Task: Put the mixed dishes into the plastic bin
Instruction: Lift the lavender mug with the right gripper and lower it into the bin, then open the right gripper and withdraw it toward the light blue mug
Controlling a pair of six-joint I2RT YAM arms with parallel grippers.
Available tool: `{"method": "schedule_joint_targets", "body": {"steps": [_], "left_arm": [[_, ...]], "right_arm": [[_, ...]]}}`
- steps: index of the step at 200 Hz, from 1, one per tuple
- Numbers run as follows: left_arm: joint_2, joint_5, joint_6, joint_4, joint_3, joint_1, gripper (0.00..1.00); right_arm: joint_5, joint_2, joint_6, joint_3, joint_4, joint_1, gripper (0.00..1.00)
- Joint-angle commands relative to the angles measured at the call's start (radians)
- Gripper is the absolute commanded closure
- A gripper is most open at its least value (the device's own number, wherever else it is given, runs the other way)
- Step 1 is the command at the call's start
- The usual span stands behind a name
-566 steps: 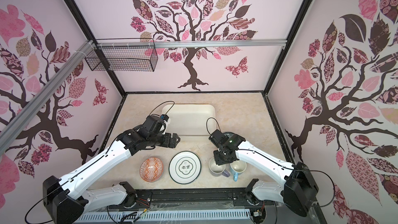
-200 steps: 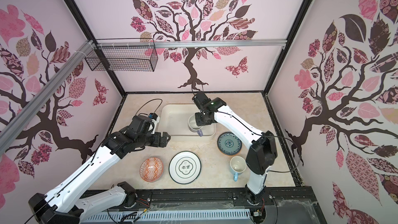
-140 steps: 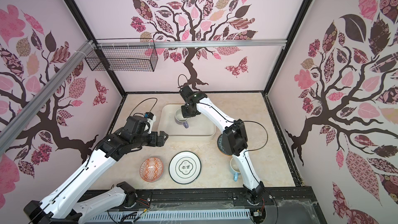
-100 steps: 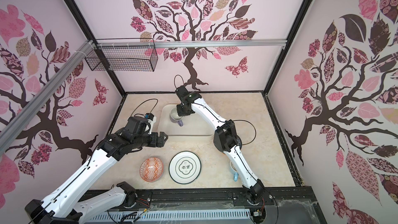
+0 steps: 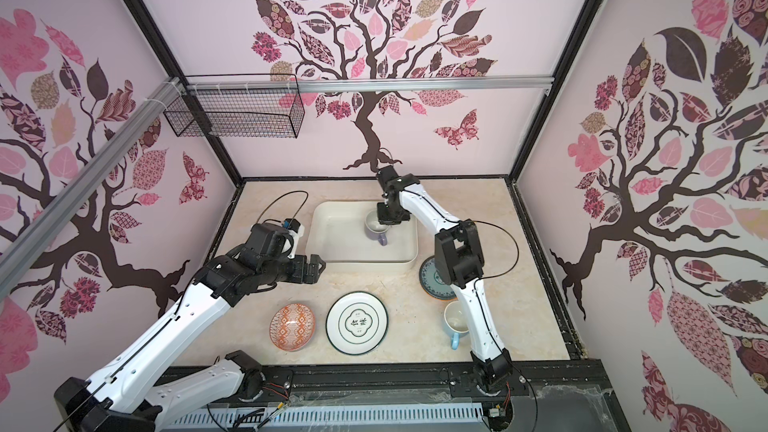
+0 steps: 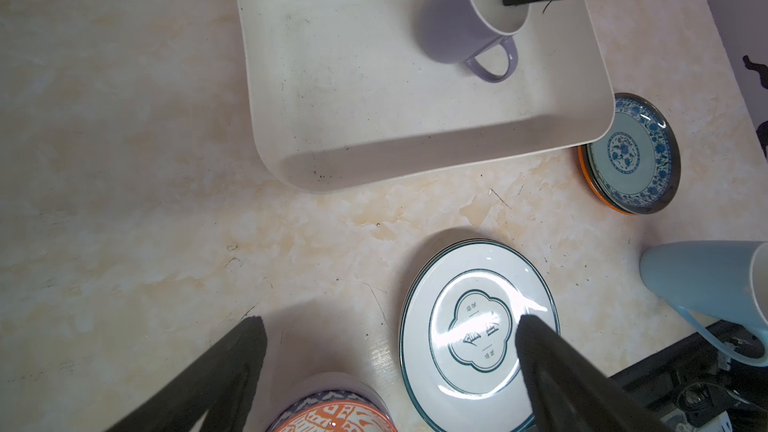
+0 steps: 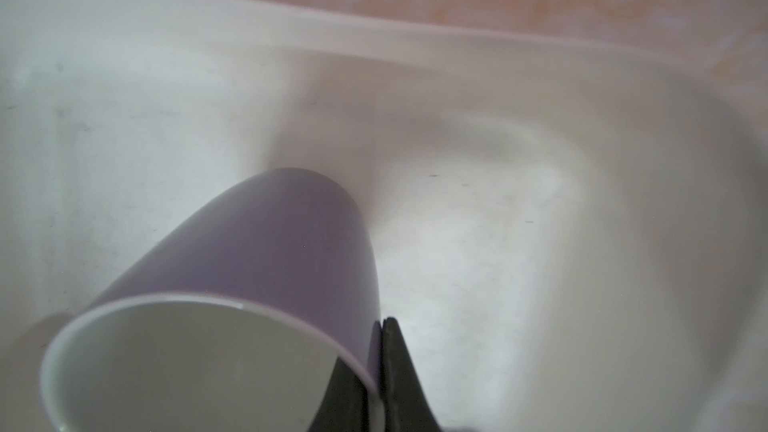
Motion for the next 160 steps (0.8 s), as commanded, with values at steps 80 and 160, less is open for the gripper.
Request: {"method": "schedule_joint_targets", "body": {"steps": [80,160], "left_arm": [[0.025,0.013,0.010,0.014,0.012,0.004,0.02],[0.050,0.016,0.010,0.017,0.017,0.005,0.02]], "right_arm": [[0.085,-0.056,-0.044,0.039,-0.022,-0.044,0.90],[0.162,-0.044,-0.068,0.105,-0.049,-0.050,0.79]]}}
